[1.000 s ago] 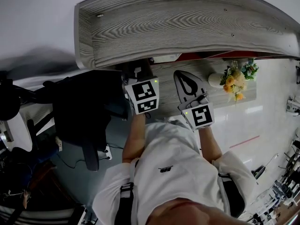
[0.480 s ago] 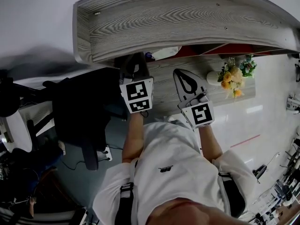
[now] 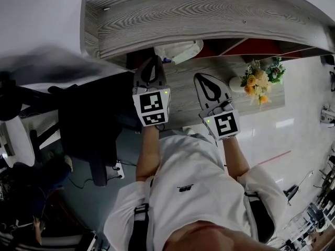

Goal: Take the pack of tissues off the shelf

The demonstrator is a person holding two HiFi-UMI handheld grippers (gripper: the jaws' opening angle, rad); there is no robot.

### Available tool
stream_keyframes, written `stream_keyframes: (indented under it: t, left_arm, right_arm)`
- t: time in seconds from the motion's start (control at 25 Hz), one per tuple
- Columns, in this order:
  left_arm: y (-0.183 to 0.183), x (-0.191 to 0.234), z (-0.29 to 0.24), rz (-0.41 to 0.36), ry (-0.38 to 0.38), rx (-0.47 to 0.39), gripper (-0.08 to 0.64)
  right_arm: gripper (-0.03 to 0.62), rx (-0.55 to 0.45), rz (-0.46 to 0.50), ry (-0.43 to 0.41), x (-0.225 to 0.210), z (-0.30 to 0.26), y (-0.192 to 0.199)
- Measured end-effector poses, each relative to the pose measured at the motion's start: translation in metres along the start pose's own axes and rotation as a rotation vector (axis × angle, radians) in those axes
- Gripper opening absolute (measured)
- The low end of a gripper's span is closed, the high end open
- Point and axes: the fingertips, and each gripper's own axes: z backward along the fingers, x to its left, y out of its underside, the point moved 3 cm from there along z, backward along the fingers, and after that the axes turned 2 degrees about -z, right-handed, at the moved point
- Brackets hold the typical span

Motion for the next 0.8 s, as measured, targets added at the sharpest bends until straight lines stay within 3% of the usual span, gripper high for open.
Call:
stream_keyframes:
  t: [0.8]
  left_arm:
    - [0.022, -0.031, 0.063, 0.026, 0.000, -0.018, 0.026]
  right_arm:
    - [0.026, 0.009, 0.009, -0.034, 0.024, 0.046, 0.013]
